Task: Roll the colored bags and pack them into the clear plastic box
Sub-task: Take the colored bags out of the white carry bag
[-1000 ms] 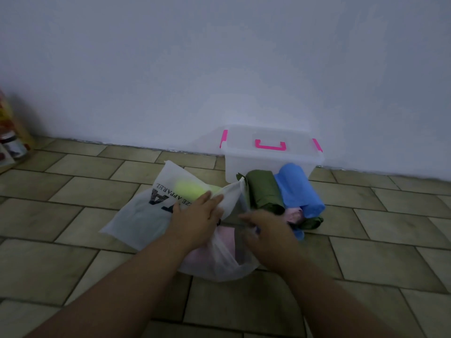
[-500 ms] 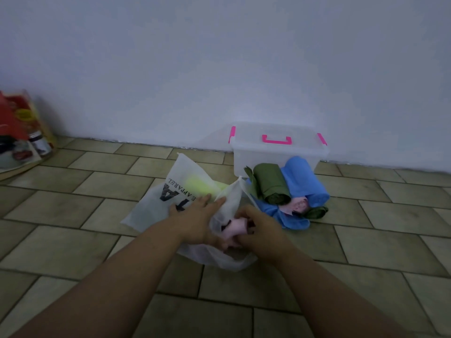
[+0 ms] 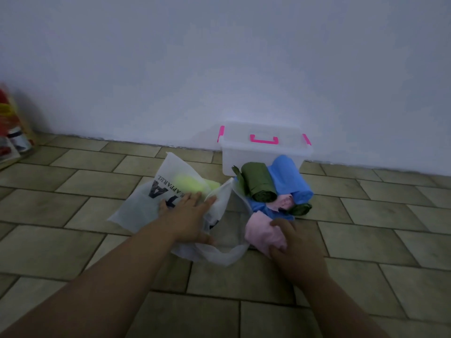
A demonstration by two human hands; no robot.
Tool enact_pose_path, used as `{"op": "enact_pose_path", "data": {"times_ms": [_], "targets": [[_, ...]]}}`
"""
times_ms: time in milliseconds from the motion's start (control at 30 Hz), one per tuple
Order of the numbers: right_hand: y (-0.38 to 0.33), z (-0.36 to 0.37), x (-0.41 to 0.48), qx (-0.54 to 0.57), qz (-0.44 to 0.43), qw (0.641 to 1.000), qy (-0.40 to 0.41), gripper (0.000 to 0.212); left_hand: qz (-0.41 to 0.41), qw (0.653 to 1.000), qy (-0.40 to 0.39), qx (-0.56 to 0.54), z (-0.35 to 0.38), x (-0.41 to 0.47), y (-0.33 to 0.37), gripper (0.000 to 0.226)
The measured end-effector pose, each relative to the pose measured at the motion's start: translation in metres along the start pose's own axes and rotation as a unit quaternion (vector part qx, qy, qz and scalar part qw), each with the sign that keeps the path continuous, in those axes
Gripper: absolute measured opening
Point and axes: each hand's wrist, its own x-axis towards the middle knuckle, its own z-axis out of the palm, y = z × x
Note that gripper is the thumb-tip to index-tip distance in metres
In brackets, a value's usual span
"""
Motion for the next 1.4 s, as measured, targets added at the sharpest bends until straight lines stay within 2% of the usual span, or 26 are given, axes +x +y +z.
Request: {"op": "enact_pose_path", "data": {"times_ms": [167, 267, 333, 400, 433, 467, 533, 600, 633, 667, 733, 800, 867, 1067, 1200, 1400], "targets": [[0.026, -0.022, -0.008, 0.03, 0.162, 0.985, 0.057, 0.045, -0.004, 1.0, 0.008, 0.009, 0.004, -0.001, -0.001, 0.116], [0.031, -0.032, -0.004, -0.016, 0.218, 0.975, 0.026, 0.053, -0.003, 1.0, 0.012, 0.005, 0.005, -0.002, -0.001, 0.115], [0.02, -0.034, 0.003, -0.075, 0.208, 0.973, 0.066, 0.067, -0.004, 1.0, 0.014, -0.002, 0.005, -0.003, 0.0, 0.111], [-0.002, -0.03, 0.009, -0.04, 0.123, 0.981, 0.143, 0.065, -0.007, 0.999, 0.036, -0.034, 0.003, -0.006, -0.001, 0.105], [-0.017, -0.024, 0.01, -0.01, 0.07, 0.987, 0.146, 0.062, -0.009, 0.996, 0.064, -0.063, 0.002, -0.008, -0.002, 0.099], [-0.03, -0.015, 0.011, 0.014, 0.029, 0.993, 0.116, 0.06, -0.01, 0.99, 0.109, -0.093, 0.0, -0.01, -0.005, 0.093], [-0.046, 0.005, 0.012, 0.034, 0.004, 0.999, 0.004, 0.066, -0.027, 0.963, 0.236, -0.125, -0.005, -0.01, -0.013, 0.077], [-0.043, 0.022, 0.014, 0.021, 0.016, 0.997, -0.078, 0.073, -0.096, 0.922, 0.357, -0.113, -0.012, -0.005, -0.03, 0.06], [-0.038, 0.027, 0.015, 0.014, 0.025, 0.995, -0.095, 0.076, -0.152, 0.904, 0.385, -0.104, -0.015, -0.001, -0.043, 0.056], [-0.033, 0.03, 0.015, 0.011, 0.03, 0.994, -0.1, 0.077, -0.211, 0.896, 0.378, -0.103, -0.019, 0.003, -0.058, 0.053], [-0.025, 0.036, 0.015, -0.006, 0.022, 0.995, -0.098, 0.076, -0.284, 0.904, 0.29, -0.133, -0.023, 0.012, -0.084, 0.046], [-0.024, 0.041, 0.014, -0.026, 0.018, 0.995, -0.099, 0.076, -0.273, 0.92, 0.205, -0.193, -0.021, 0.02, -0.094, 0.035], [-0.025, 0.042, 0.016, -0.029, 0.025, 0.994, -0.102, 0.078, -0.256, 0.925, 0.196, -0.2, -0.017, 0.028, -0.092, 0.033], [-0.024, 0.043, 0.019, -0.037, 0.021, 0.994, -0.104, 0.08, -0.24, 0.913, 0.306, -0.124, -0.037, 0.031, -0.075, 0.038], [-0.024, 0.04, 0.018, -0.041, 0.01, 0.992, -0.116, 0.078, -0.191, 0.904, 0.379, -0.051, -0.083, 0.017, -0.044, 0.033], [-0.022, 0.037, 0.015, -0.025, 0.005, 0.993, -0.113, 0.077, -0.095, 0.854, 0.511, 0.016, -0.153, -0.012, -0.011, 0.029]]}}
